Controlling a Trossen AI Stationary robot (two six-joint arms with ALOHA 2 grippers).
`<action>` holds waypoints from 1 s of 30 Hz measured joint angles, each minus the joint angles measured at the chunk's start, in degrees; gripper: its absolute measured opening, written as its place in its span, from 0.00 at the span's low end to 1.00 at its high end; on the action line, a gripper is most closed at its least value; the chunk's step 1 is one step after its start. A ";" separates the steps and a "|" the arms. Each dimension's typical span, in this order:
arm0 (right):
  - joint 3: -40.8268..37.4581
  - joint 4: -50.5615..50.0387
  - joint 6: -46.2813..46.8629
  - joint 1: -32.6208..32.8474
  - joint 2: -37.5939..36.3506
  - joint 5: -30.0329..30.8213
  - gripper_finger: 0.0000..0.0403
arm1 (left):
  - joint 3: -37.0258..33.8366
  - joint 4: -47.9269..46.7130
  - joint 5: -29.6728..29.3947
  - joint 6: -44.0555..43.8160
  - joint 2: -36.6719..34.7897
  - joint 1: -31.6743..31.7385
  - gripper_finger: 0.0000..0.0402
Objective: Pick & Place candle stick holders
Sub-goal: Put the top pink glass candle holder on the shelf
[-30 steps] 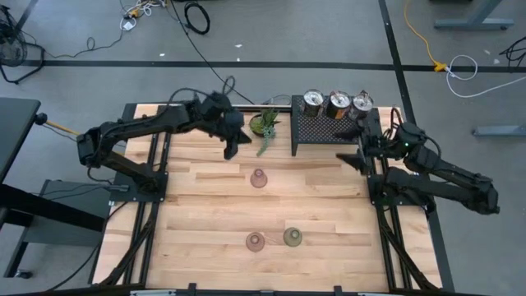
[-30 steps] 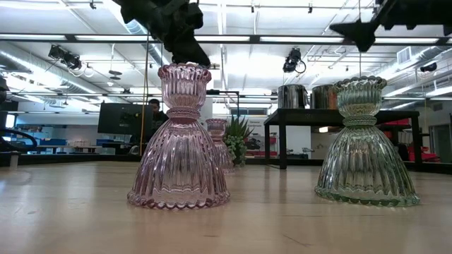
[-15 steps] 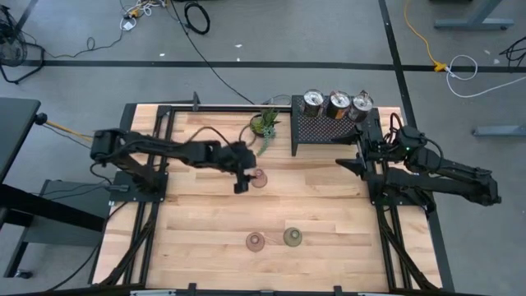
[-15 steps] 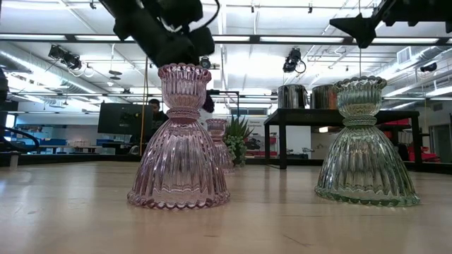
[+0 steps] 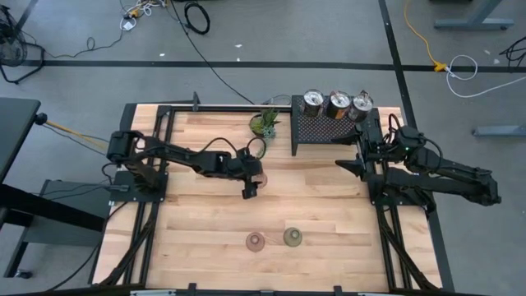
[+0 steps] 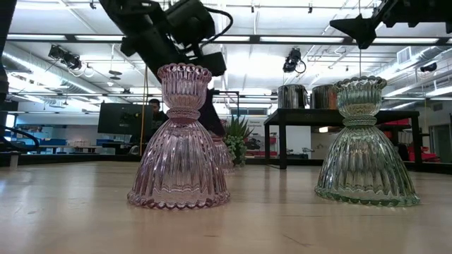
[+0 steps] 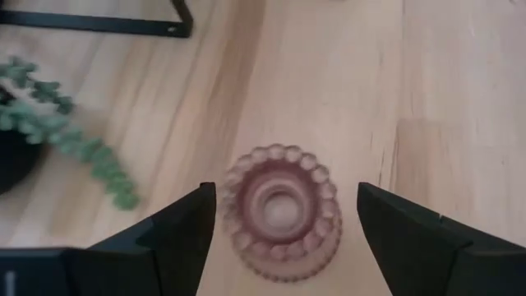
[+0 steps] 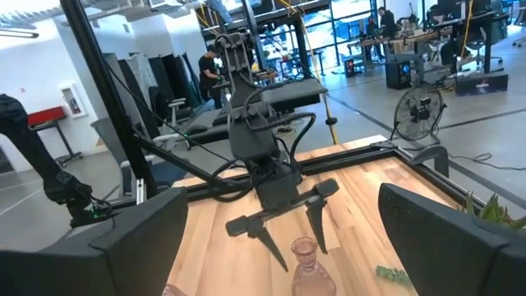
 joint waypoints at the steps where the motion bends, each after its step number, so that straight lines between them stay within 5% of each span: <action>1: 0.00 -0.03 -0.01 0.00 -0.01 0.02 0.98 | -0.02 1.18 0.12 0.00 0.81 0.00 0.74; 9: 0.00 -1.00 0.11 0.00 -0.02 0.01 0.98 | -0.02 2.41 -0.45 -0.73 2.93 0.07 0.71; 17: -0.02 -2.30 1.21 0.00 0.00 0.01 0.98 | 0.00 3.68 -0.60 -1.08 2.93 0.11 0.39; 30: -0.44 -1.98 8.40 -0.01 2.72 2.54 0.98 | -0.02 6.34 0.29 -1.47 2.91 0.11 0.39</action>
